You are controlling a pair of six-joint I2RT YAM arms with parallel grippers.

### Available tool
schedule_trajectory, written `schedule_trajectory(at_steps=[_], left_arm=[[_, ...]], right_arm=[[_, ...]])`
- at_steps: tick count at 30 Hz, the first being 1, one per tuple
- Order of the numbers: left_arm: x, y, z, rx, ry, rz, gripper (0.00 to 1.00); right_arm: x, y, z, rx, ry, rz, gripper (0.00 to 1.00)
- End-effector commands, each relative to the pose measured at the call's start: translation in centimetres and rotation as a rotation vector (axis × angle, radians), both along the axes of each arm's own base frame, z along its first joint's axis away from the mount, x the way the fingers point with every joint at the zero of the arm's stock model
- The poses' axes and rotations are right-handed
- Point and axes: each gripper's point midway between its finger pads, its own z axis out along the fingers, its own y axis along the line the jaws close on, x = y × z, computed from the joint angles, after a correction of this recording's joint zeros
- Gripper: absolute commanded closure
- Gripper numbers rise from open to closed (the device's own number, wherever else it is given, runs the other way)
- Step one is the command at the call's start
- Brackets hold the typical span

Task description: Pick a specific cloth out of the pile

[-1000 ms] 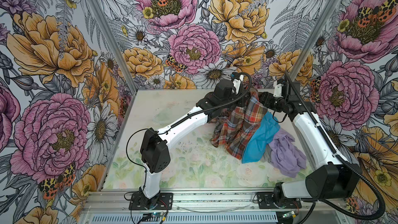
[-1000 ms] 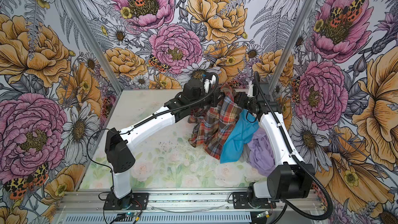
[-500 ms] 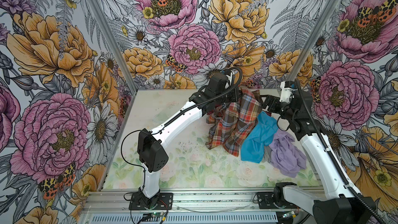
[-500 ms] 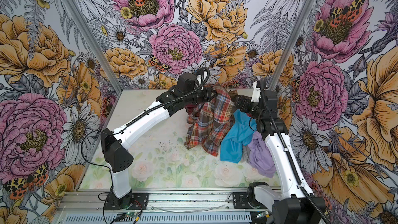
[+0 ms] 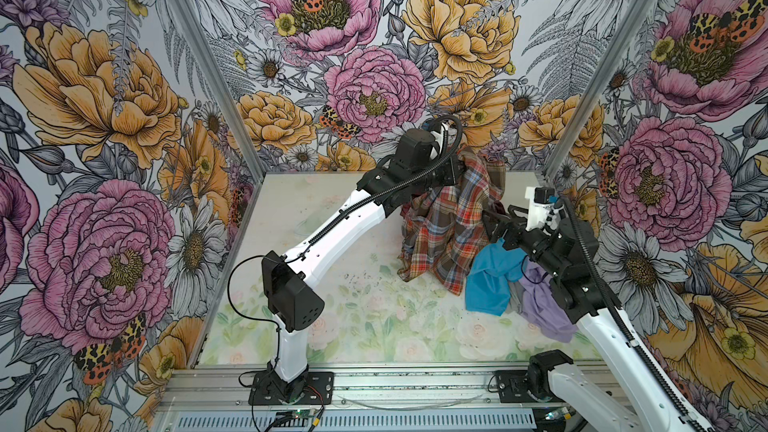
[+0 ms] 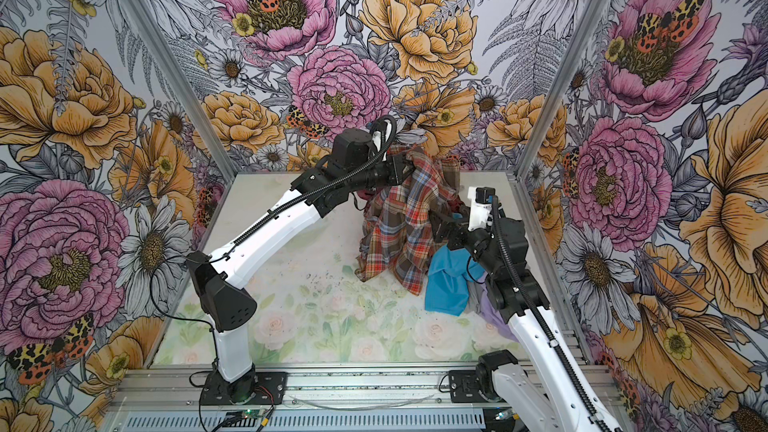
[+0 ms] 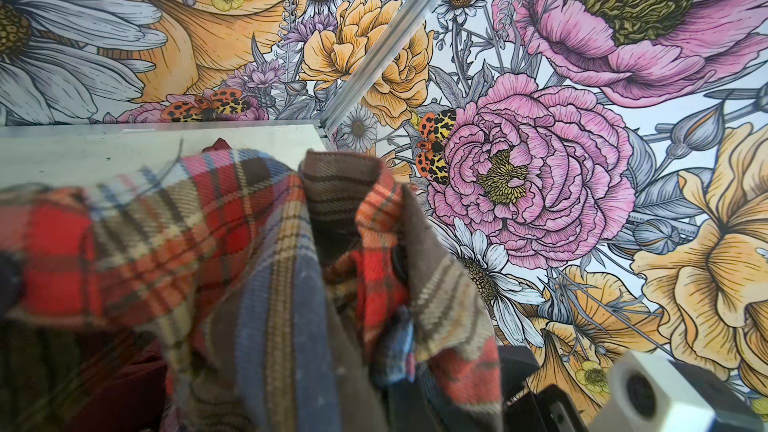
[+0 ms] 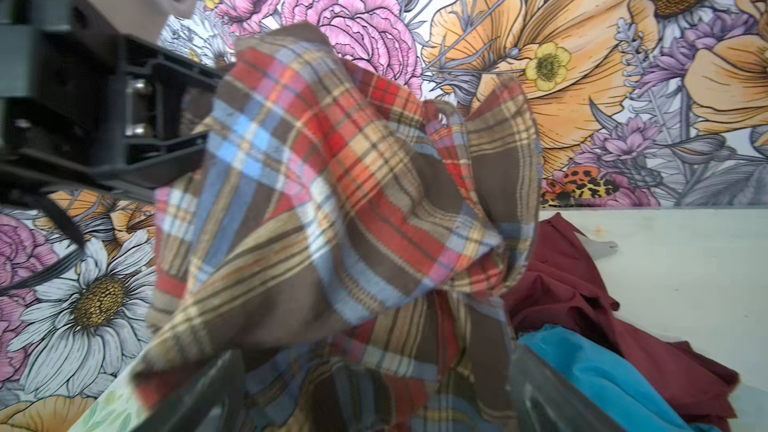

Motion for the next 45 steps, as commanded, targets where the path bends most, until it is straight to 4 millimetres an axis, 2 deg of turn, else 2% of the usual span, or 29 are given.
schedule_trajectory(at_steps=[1,4,8,12,16,19,23,26,29,32,34,36,38,39,43,45], left_arm=[[1.4,0.6,-0.4,0.008,-0.025,0.038,1.0],[2.0,0.6,-1.7,0.031,-0.014,0.049,1.0],[2.4,0.5,-3.1,0.052,0.004,0.052,1.0],[2.9,0.6,-4.2,0.071,0.014,0.064,1.0],[2.9,0.3,-4.8,0.077,0.023,0.064,1.0],[3.0,0.2,-5.1,0.085,0.024,0.067,1.0],[3.0,0.1,-5.5,0.091,0.027,0.069,1.0],[2.9,0.0,-5.8,0.098,0.03,0.069,1.0],[2.8,-0.2,-6.1,0.108,0.026,0.068,1.0],[2.8,-0.1,-6.2,0.112,0.025,0.069,1.0],[2.8,0.1,-6.3,0.119,0.021,0.073,1.0],[3.1,0.7,-6.2,0.123,0.018,0.08,1.0],[3.4,1.4,-6.3,0.131,0.017,0.091,0.93],[3.5,1.9,-6.2,0.133,0.014,0.096,0.86],[4.0,3.8,-6.4,0.153,0.009,0.12,0.44],[4.0,4.6,-6.3,0.166,-0.001,0.13,0.31]], right_arm=[[-0.6,0.9,1.6,0.048,-0.077,0.036,0.0],[-0.9,1.7,0.4,0.031,-0.061,0.054,0.0],[-1.5,2.3,-0.1,0.04,-0.079,0.078,0.0],[-1.2,4.0,-0.6,0.046,-0.074,0.126,0.01],[-0.2,6.2,-1.7,0.037,-0.043,0.148,0.01],[1.1,7.6,-3.3,0.02,0.002,0.121,0.01],[2.7,8.4,-5.2,0.025,0.056,0.064,0.01],[3.9,8.5,-5.9,0.046,0.06,0.001,0.03],[5.1,8.5,-5.5,0.074,0.039,-0.052,0.18],[5.9,8.3,-4.3,0.099,0.018,-0.085,0.6],[5.8,8.3,-3.0,0.107,0.007,-0.084,0.99],[5.5,8.0,-2.0,0.11,0.006,-0.089,1.0],[4.9,7.3,-0.7,0.101,0.001,-0.105,1.0],[4.7,6.7,0.1,0.095,0.002,-0.121,1.0],[4.2,5.0,3.2,0.041,0.012,-0.138,1.0],[4.2,4.5,4.9,0.051,-0.001,-0.125,1.0]])
